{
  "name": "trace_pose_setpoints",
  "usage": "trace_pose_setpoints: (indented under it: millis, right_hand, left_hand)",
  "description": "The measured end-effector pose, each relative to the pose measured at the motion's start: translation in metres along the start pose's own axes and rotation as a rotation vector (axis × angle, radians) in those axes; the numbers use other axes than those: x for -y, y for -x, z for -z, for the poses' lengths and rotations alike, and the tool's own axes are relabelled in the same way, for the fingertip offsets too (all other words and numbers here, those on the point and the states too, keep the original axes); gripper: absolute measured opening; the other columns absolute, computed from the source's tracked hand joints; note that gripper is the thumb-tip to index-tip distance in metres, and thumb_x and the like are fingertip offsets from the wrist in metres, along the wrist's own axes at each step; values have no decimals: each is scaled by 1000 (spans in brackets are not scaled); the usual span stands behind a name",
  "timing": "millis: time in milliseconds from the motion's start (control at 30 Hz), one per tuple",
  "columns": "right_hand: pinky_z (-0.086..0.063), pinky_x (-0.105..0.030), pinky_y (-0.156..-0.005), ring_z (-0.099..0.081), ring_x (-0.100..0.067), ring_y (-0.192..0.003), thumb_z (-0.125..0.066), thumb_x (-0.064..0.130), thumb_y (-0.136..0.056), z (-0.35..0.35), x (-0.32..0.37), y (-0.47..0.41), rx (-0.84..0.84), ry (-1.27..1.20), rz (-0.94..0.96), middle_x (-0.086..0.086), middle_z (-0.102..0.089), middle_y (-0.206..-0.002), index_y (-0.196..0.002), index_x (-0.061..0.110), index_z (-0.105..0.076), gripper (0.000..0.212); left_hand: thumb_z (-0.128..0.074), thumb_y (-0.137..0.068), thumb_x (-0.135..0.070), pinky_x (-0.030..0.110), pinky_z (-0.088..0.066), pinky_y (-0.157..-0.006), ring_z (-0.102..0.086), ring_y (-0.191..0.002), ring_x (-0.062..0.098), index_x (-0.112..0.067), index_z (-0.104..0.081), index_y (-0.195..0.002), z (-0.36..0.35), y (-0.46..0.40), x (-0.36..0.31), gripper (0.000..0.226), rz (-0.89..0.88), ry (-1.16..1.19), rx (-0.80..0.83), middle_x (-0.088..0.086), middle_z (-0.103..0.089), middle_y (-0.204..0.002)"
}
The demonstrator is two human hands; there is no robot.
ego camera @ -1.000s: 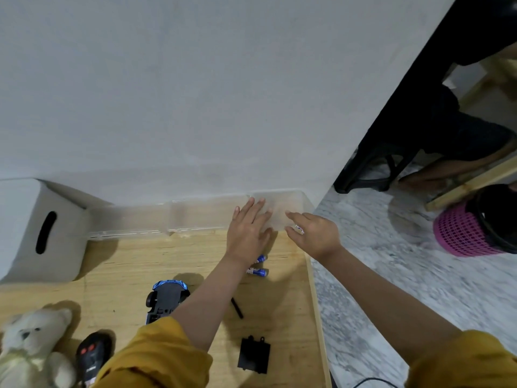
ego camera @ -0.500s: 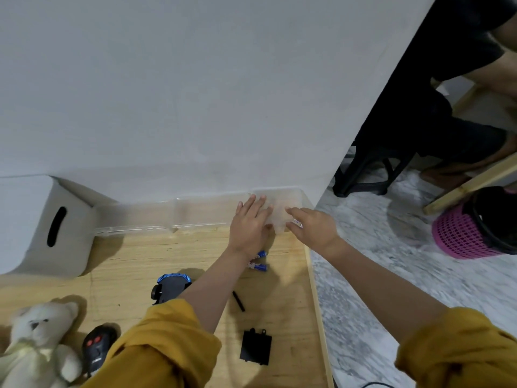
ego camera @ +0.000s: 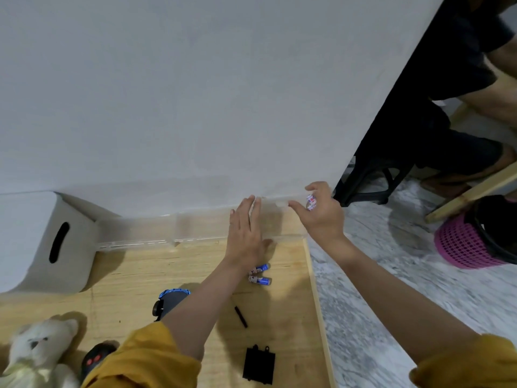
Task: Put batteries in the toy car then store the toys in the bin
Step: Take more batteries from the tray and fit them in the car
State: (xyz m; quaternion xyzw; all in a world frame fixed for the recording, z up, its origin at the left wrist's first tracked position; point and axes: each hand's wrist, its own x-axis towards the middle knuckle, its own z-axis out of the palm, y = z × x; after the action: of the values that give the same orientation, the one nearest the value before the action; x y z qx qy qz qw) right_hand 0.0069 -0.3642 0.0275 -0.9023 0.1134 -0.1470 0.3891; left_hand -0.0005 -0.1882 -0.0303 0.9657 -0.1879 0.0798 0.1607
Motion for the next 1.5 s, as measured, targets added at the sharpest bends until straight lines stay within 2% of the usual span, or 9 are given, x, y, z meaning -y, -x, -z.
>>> trace_pose_setpoints:
  millis: [200, 433, 700, 867, 1000, 1100, 1267, 1367, 1500]
  right_hand:
    - [-39, -23, -53, -47, -6, -53, -76, 29, -77, -30, 5, 6, -117, -309, -110, 9, -46, -66, -90, 16, -41, 39]
    - [-45, -36, -61, -56, -24, -73, -64, 21, -87, -64, -27, 11, 289, -14, 197, -4, -58, -81, -91, 5, -54, 19]
    - [-50, -38, -67, -58, -22, -77, -69, 16, -77, -70, -32, 5, 353, 42, 191, -4, -60, -83, -84, 7, -62, 13]
    - [-43, -15, -72, -57, -15, -80, -73, 18, -79, -55, -31, 20, 160, -23, 266, -2, -60, -85, -84, 8, -66, 13]
    - [-43, -18, -80, -53, -18, -93, -70, 19, -82, -31, -29, 37, -163, -4, 334, -7, -55, -98, -91, 10, -66, 14]
    - [-38, -20, -92, -50, -24, -108, -60, 24, -88, -20, -29, 39, -241, 38, 395, -10, -54, -115, -107, 11, -62, 23]
    - [-48, -30, -93, -40, -19, -135, -52, 15, -93, -21, -38, 41, 109, 144, 425, -5, -47, -143, -129, 14, -55, 35]
    - [-51, -28, -88, -34, -10, -133, -56, 9, -92, -25, -42, 45, 177, 154, 429, -4, -48, -142, -126, 16, -58, 36]
    - [-55, -28, -83, -50, -16, -126, -72, 19, -81, -30, -45, 49, 230, 225, 482, -4, -56, -134, -121, 18, -63, 41]
  left_hand:
    - [-82, -43, -64, 57, -26, -107, -17, -139, 30, -7, -8, -149, 13, -13, 5, 141, 38, -78, 75, 11, -13, -153]
    - [-80, -33, -71, 62, -31, -103, -21, -137, 33, -6, -20, -145, 14, -19, 8, 143, 23, -130, 51, 15, -20, -147]
    - [-79, -37, -70, 59, -31, -104, -21, -137, 33, -8, -19, -146, 11, -17, 11, 139, 7, -120, 28, 15, -18, -148]
    - [-73, -49, -74, 56, -31, -105, -26, -137, 33, -6, -20, -145, 8, -14, 11, 128, -2, -60, 10, 15, -21, -148]
    - [-69, -56, -75, 54, -34, -105, -30, -135, 33, -7, -11, -145, 3, -11, 12, 126, -36, -43, 16, 16, -24, -147]
    - [-67, -69, -65, 53, -37, -102, -37, -130, 34, -2, -21, -138, -5, -2, 11, 104, -102, -5, -58, 18, -31, -143]
    - [-37, -92, -46, 57, -49, -91, -60, -110, 35, -2, -52, -112, -5, 9, 2, 51, -114, 109, -40, 19, -62, -118]
    - [-36, -79, -27, 50, -55, -81, -64, -97, 37, 0, -65, -94, 4, 9, -2, 42, -146, 106, -13, 21, -65, -109]
    - [-41, -76, -24, 35, -56, -66, -67, -85, 36, -1, -68, -82, 8, 5, -2, 37, -187, 82, -58, 22, -68, -101]
